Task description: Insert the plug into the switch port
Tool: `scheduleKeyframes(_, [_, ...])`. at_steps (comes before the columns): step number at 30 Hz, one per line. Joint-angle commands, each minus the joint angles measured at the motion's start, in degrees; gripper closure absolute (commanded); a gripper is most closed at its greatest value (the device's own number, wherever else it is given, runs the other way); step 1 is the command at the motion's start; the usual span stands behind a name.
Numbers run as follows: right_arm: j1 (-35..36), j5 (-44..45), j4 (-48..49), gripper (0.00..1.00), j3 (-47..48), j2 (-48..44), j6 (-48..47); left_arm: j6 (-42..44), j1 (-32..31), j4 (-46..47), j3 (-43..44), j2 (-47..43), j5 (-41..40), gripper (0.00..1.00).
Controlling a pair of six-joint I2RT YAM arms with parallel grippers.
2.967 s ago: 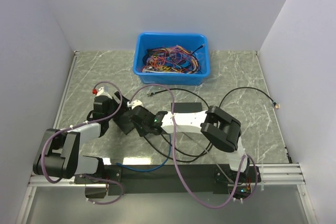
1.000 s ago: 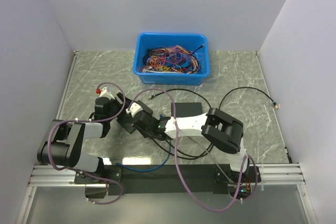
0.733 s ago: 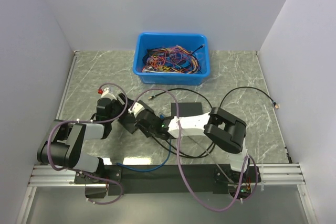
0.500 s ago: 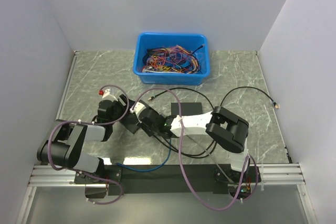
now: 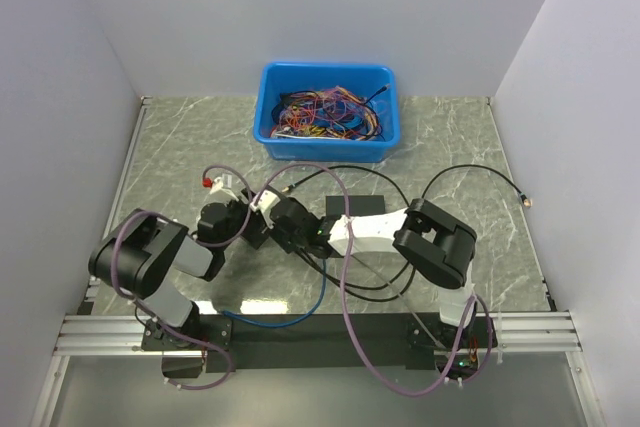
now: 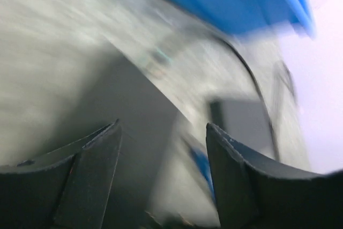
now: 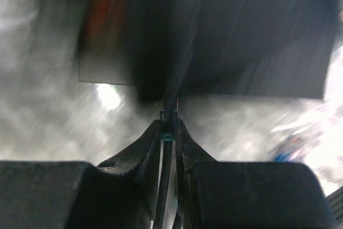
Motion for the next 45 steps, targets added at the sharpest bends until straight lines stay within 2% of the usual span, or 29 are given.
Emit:
scheduleKeyframes(1, [-2.6,12.1,18.3,1.00,5.7,0.6,-2.5,-6.1,-5.5,-13.4,-6.2,6.1,12.7,0.29])
scheduleKeyframes(4, [-2.7,15.7,18.5,1.00,7.5,2.3,-1.9,-7.7,-6.4,-9.8,-7.7,8.3,13.3,0.29])
scheduleKeyframes(7, [-2.8,15.7,19.4,1.00,7.0,3.0,-2.6,-8.4,-6.6,-7.5,-8.5,9.6,13.7,0.29])
scheduleKeyframes(11, [-2.8,15.0,19.6,1.00,4.4,3.1,-2.2,-9.7,-6.5,-7.8,-8.5,7.2,14.0,0.28])
scheduleKeyframes(13, [-2.9,14.3,20.0,1.00,3.1,2.5,-1.7,-10.1,-6.6,-10.4,-7.9,3.2,13.7,0.25])
scheduleKeyframes(15, [-2.9,13.8,20.3,1.00,1.3,1.9,-1.5,-10.0,-6.6,-14.6,-7.1,-2.7,12.7,0.20])
scheduleKeyframes(18, [-2.9,13.6,20.6,1.00,-0.8,1.1,0.6,-7.8,-6.6,-27.5,-3.9,-13.4,8.5,0.15])
scheduleKeyframes(19, [-2.8,13.6,20.8,1.00,-1.3,1.0,0.9,-6.5,-6.6,-34.9,-1.8,-16.2,5.6,0.11])
scheduleKeyframes(21, [-2.7,13.4,20.8,1.00,-2.4,0.7,1.9,-4.9,-6.6,-41.9,0.7,-23.6,2.3,0.05])
scheduleKeyframes(23, [-2.8,13.0,20.9,1.00,-3.0,0.6,2.3,-2.4,-6.5,-50.0,4.5,-27.4,-2.9,0.03])
scheduleKeyframes(25, [-2.5,12.9,20.7,1.00,-3.4,0.7,2.7,-0.5,-5.5,-53.4,7.8,-29.9,-5.7,0.01])
scheduleKeyframes(27, [-2.4,13.0,20.5,1.00,-3.6,0.9,2.9,0.8,-2.6,-55.4,9.4,-29.7,-6.1,0.01])
scheduleKeyframes(33, [-2.1,13.1,20.1,1.00,-3.5,2.0,3.2,2.0,7.3,-53.0,12.7,-23.9,1.2,0.01])
scheduleKeyframes(40, [-2.1,12.8,20.2,1.00,-3.6,3.8,3.6,2.8,10.5,-47.0,17.6,-14.9,0.4,0.01])
scheduleKeyframes(45, [-1.9,11.6,19.9,1.00,-4.0,3.9,4.3,3.5,14.4,-39.8,22.0,-5.9,4.9,0.03])
